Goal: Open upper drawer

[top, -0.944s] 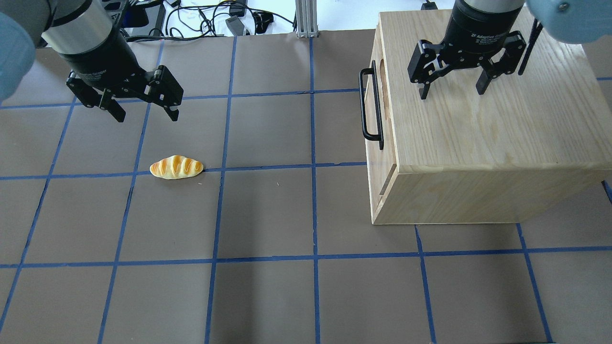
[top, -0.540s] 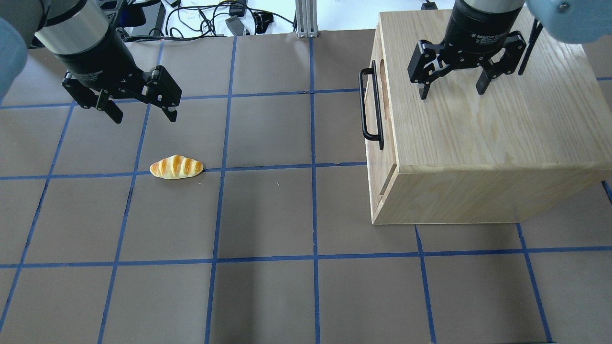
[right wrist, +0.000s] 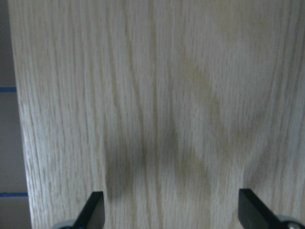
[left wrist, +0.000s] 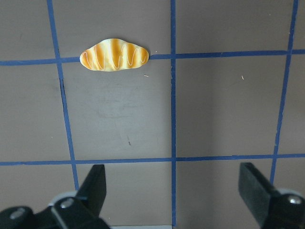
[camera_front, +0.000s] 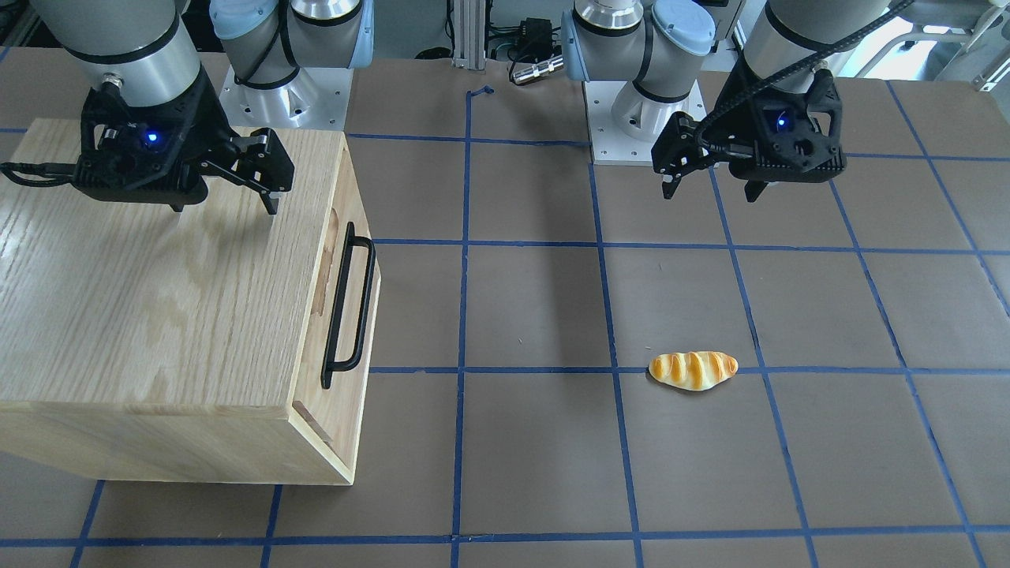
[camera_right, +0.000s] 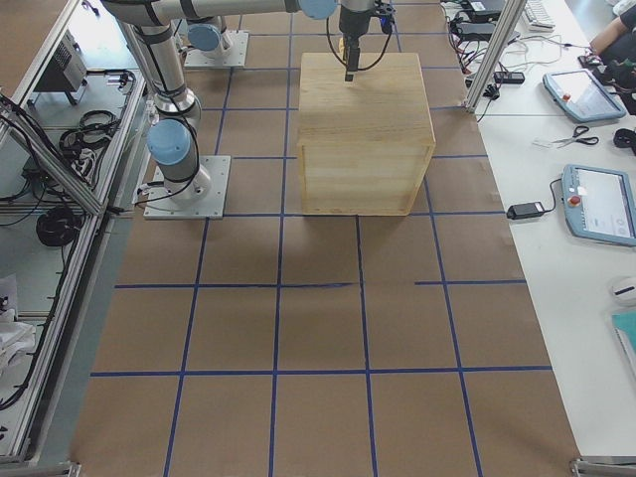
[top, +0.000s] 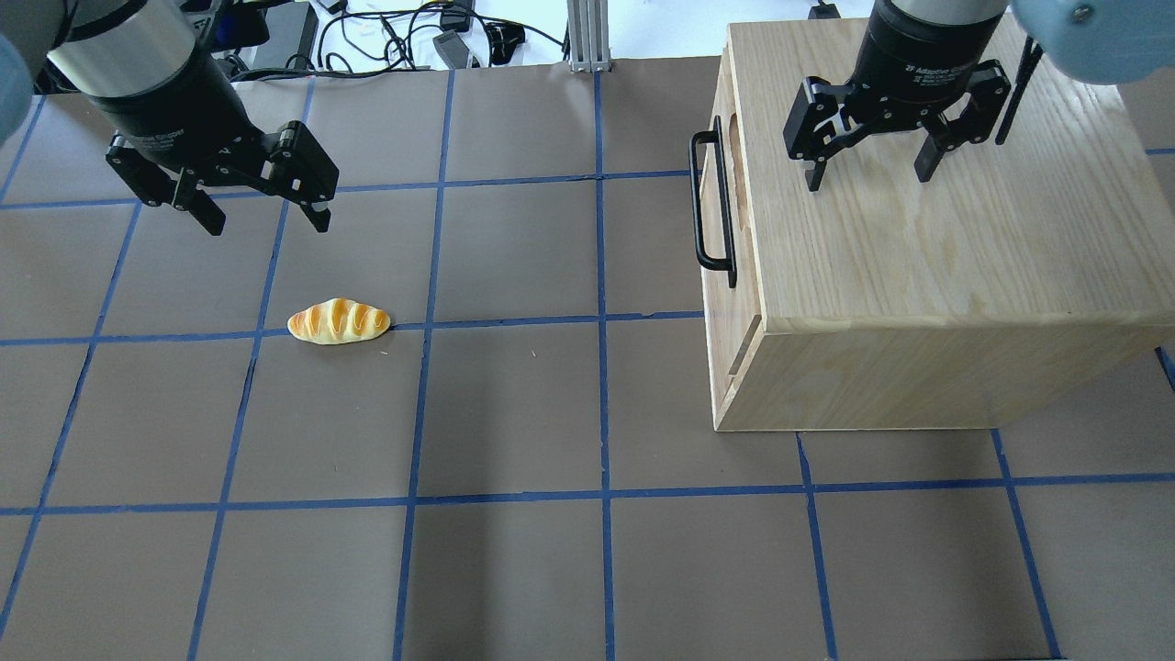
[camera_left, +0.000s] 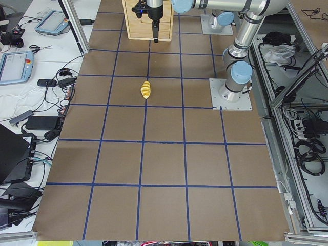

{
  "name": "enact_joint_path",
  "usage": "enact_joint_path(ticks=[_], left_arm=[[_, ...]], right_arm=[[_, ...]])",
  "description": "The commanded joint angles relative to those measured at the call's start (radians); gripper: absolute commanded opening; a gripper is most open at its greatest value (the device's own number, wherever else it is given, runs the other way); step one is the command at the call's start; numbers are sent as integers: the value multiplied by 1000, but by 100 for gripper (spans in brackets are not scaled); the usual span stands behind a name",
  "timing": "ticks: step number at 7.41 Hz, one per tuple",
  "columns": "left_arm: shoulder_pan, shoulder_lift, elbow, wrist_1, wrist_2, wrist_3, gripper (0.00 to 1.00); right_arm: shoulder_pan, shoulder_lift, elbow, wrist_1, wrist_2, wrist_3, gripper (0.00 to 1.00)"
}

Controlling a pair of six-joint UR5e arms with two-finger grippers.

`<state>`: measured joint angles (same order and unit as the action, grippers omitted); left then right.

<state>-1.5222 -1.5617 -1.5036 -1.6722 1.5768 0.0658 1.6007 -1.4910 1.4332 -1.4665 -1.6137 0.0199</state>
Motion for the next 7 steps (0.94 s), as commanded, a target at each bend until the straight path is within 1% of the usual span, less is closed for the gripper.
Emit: enact_joint_path(ticks=[1,4,6,7], left_arm=[[0,-3,5,0,0,0,100],[14,-1,-7,-1,-9,0,100],[-3,-21,-4,9,-8,-23,100],[-39,-29,-3,32,-12,-68,100]], right_arm=[[1,0,1,0,0,-1,100],[1,0,1,0,0,-1,100],[-1,0,0,0,0,-2,100],[1,0,1,0,0,-2,100]])
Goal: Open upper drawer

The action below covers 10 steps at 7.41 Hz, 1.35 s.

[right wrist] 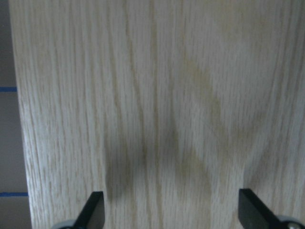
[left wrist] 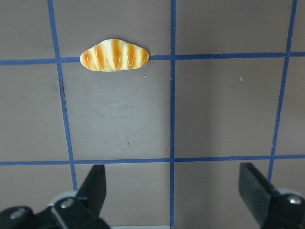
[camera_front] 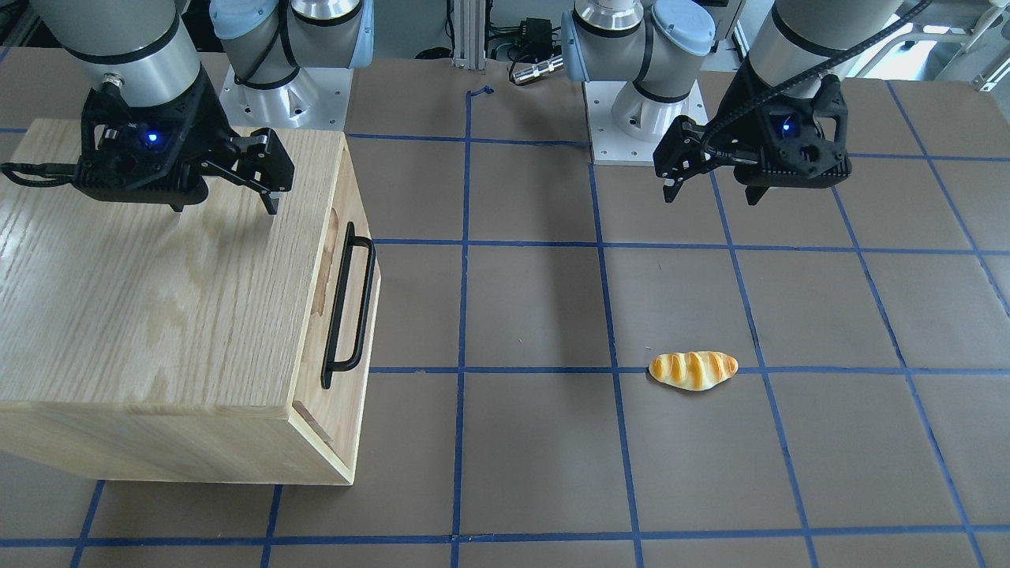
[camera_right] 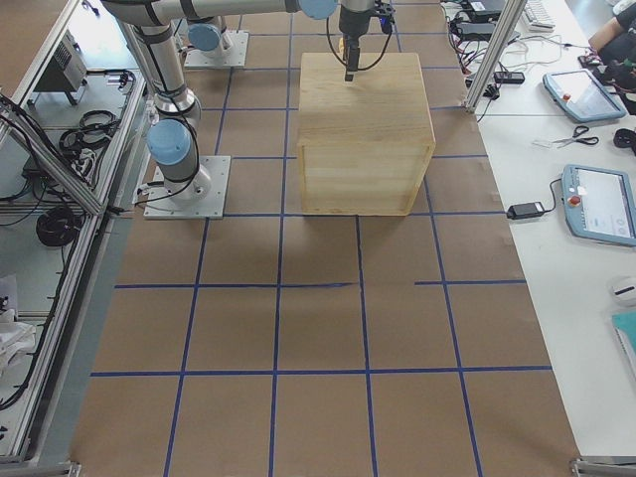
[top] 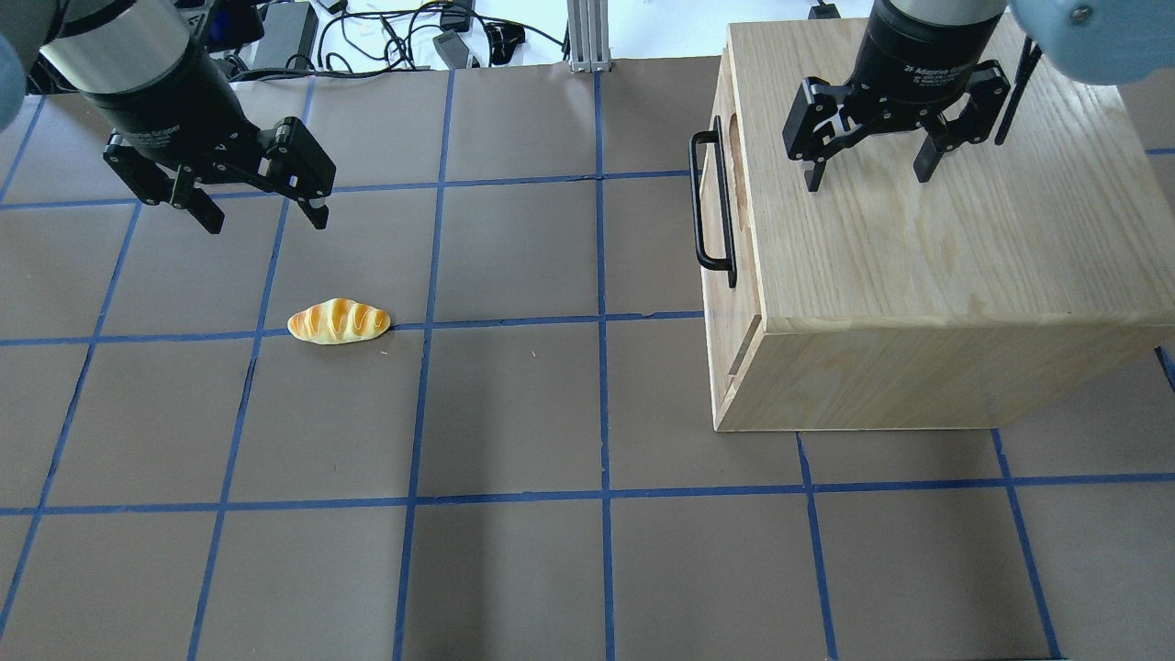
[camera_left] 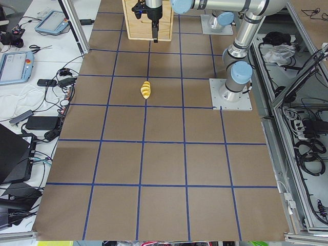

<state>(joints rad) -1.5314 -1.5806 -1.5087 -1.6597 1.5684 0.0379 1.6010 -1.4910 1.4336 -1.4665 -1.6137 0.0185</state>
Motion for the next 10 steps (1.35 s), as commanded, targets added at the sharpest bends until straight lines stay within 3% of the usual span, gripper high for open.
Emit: enact_joint_path(ticks=[1,3,6,10], left_arm=[[-77,-22,2,96,-77,-99,100],[-134,-50,8,124,-91,-142,100],[-209,-140,5,308,-224,-237,100],[-331,-245,11,452,-260,-340,100]], right_arm=[[-1,0,1,0,0,1,100],[0,0,-1,0,0,0,100],[0,0,-1,0,0,0,100],[0,0,-1,0,0,1,100]])
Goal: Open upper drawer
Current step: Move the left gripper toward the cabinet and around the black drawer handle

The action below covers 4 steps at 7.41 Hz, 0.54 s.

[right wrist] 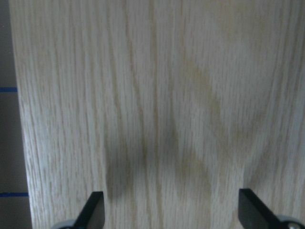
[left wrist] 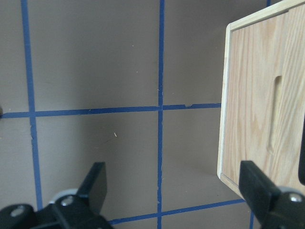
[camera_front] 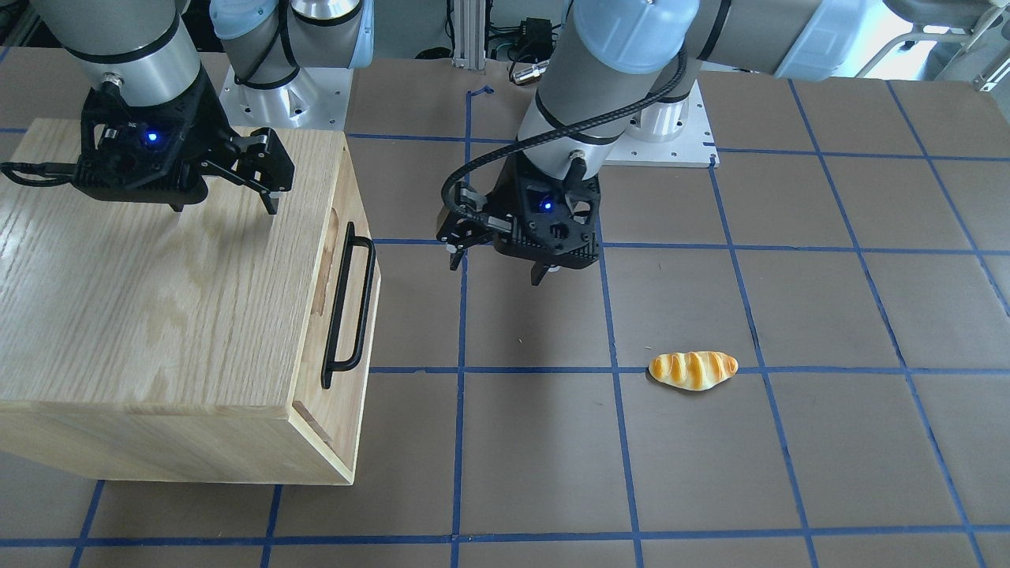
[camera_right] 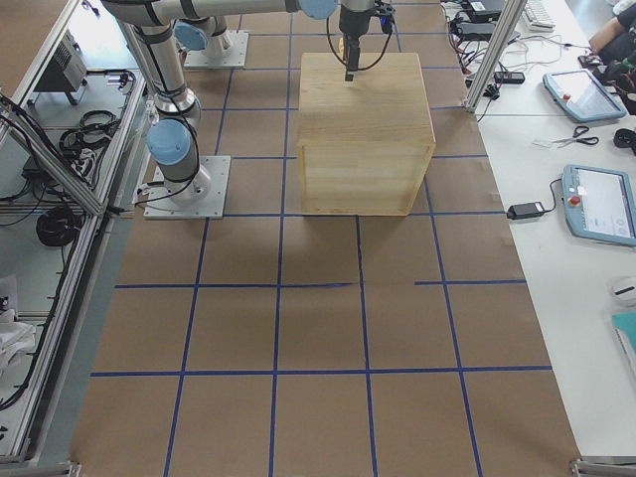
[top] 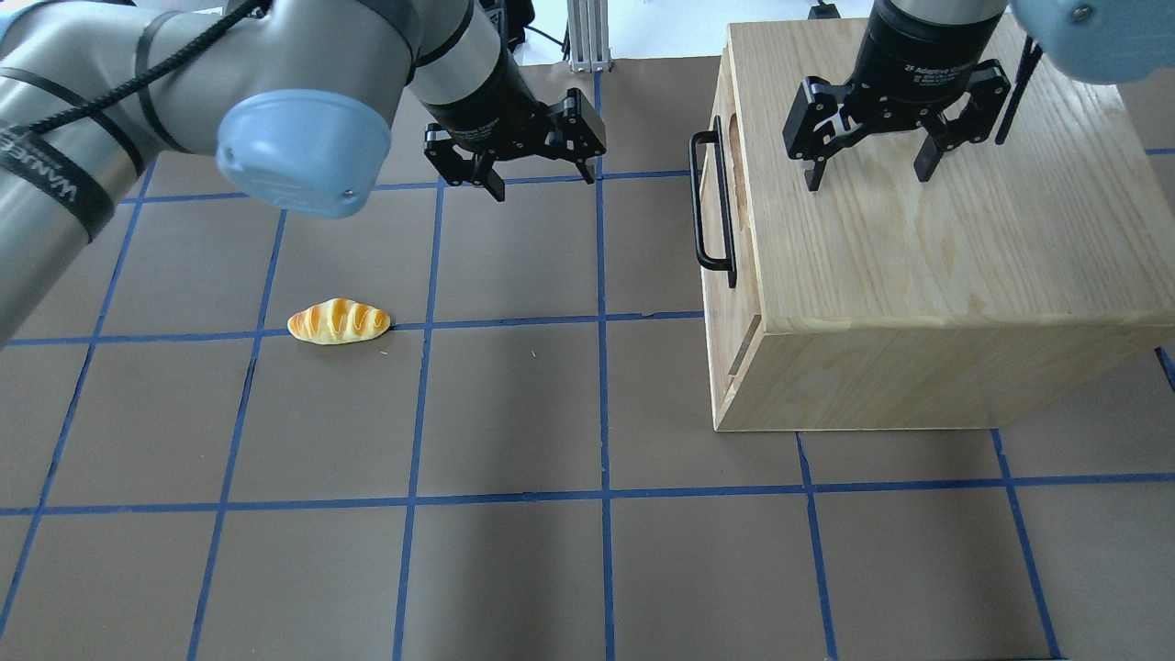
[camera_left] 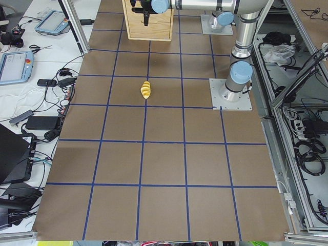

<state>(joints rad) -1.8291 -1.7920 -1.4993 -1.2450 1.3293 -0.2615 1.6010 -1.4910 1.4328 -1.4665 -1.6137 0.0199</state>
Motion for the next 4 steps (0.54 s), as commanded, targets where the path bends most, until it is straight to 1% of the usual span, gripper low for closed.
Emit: enact_joint_path(ticks=[1,3,4], left_arm=[[-38,-49,2,70,-38,-47,100],[-62,-82,2,123,-39,-50,100],[-74,-92,2,127,-65,-48,100]], right_arm=[[0,0,0,0,0,0,100],[0,0,1,0,0,-1,100],[0,0,0,0,0,-1,100]])
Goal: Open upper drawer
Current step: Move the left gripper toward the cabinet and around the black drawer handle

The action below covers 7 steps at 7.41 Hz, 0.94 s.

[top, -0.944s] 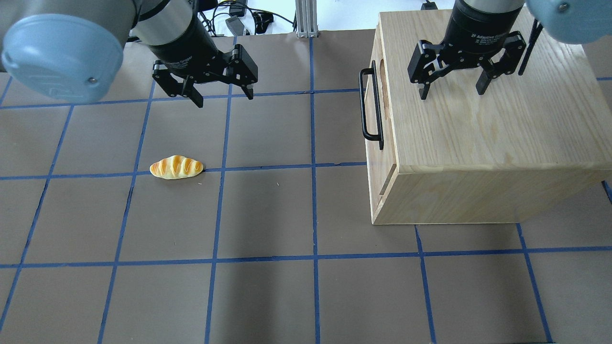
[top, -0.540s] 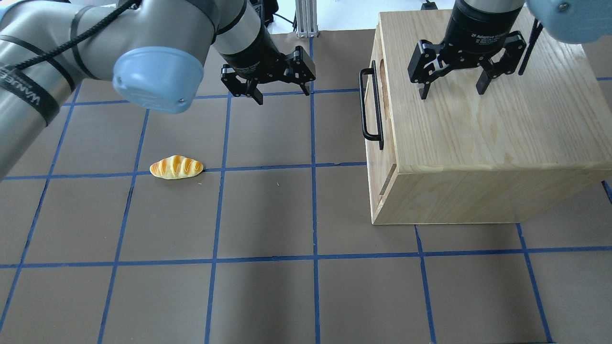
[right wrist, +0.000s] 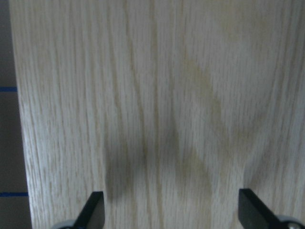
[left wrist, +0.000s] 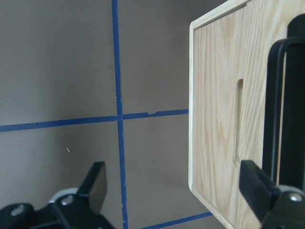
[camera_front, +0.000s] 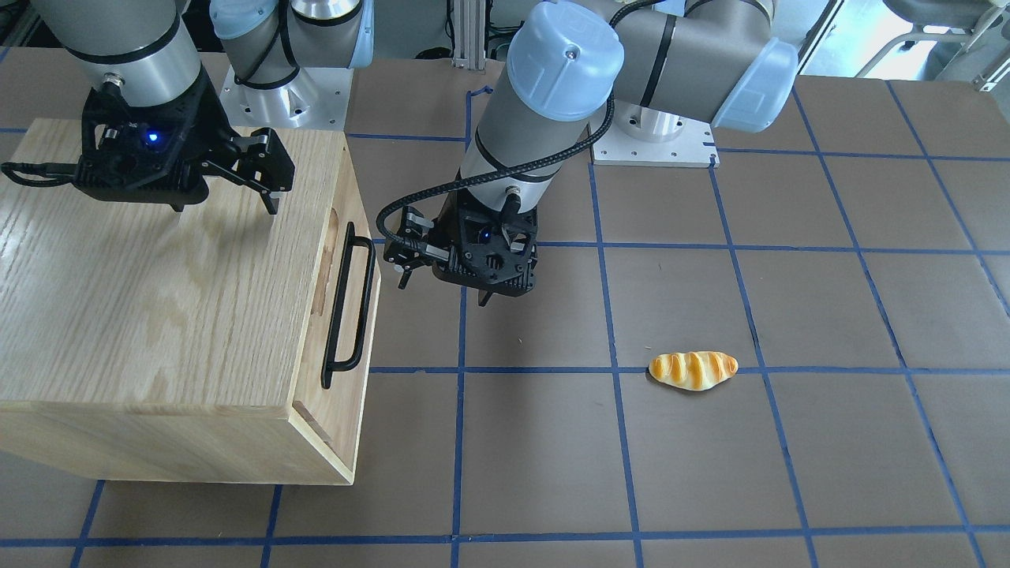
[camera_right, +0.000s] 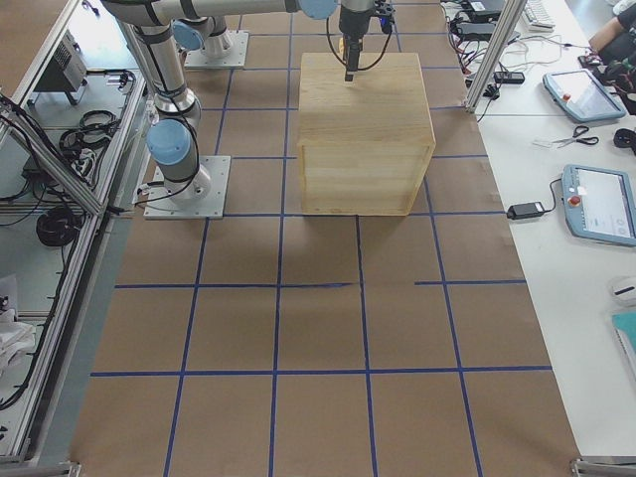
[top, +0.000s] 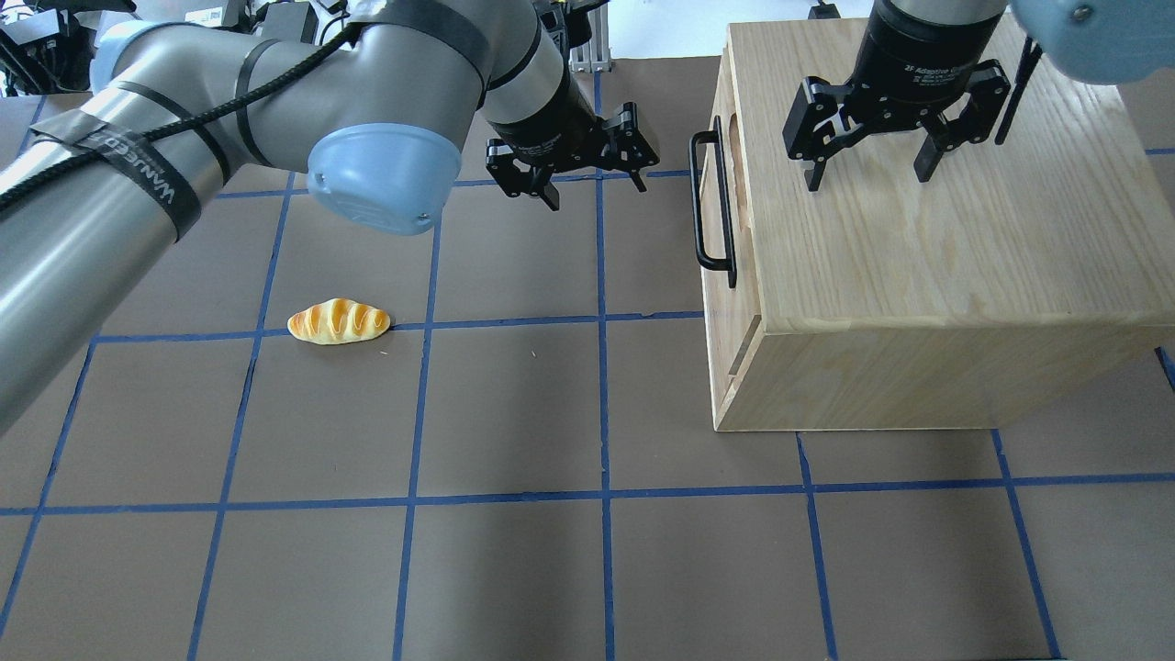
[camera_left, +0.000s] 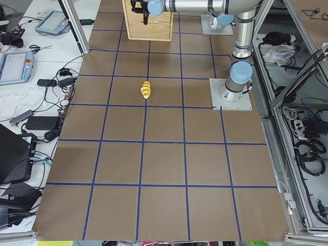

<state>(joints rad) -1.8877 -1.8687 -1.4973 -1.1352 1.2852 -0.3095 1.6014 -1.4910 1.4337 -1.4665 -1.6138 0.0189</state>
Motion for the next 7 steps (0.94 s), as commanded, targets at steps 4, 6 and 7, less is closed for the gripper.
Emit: enact_joint_path(ticks=[4,6,7], left_arm=[[-40,-33,0,51,-30,-10,100],[-54,-38,0,60,-30,-11,100],[-57,-40,0,60,-30,-10,100]], right_arm=[[0,0,-1,0,0,1,100],[0,0,1,0,0,1,100],[0,0,-1,0,0,1,100]])
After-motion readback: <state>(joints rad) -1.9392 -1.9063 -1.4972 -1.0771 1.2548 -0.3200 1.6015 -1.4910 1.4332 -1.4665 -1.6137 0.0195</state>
